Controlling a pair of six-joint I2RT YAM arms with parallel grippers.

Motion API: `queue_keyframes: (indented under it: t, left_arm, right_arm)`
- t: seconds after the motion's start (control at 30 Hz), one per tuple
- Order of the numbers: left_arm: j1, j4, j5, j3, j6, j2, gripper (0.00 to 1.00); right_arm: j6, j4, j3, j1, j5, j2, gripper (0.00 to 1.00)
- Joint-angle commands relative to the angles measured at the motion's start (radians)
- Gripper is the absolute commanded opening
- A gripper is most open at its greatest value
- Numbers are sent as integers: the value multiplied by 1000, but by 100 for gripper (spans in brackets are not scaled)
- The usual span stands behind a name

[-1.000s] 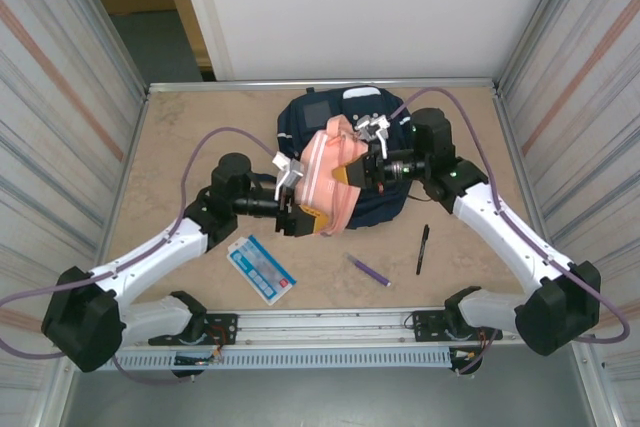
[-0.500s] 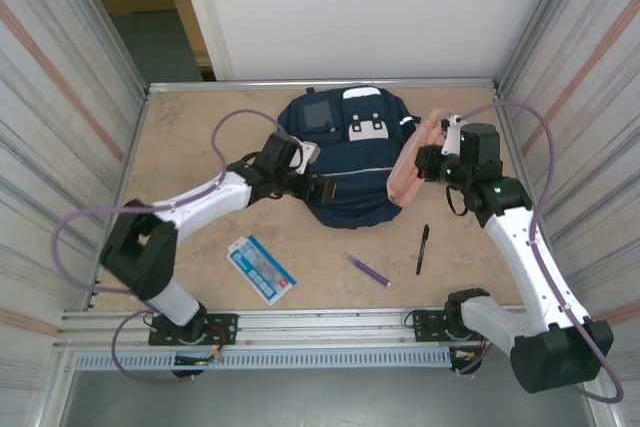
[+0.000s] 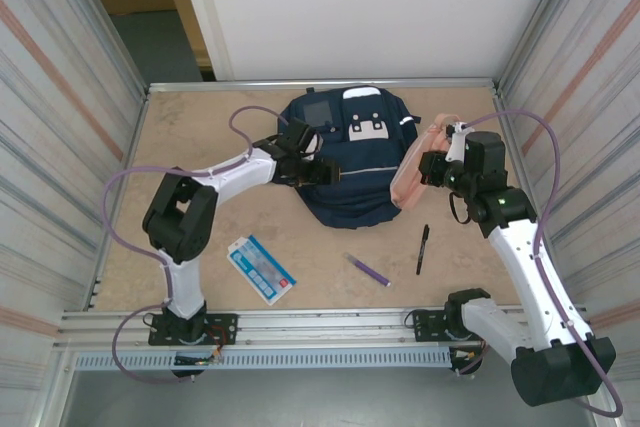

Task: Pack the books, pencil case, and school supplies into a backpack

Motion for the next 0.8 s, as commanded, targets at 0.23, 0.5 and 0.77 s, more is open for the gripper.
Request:
queue_keyframes:
  t: [0.23,0.5,0.77]
  left_arm:
    - [66,95,303,11,-96,-5,3]
    - [102,154,379,28,-176,-130,0]
    - [109,314,353,55,-315,-142,0]
  right_arm:
    - [75,49,-64,-6,-127,19,0]
    - [552,64,-16,-17,-633,149,0]
    - [439,73,-40,255,-846,301,0]
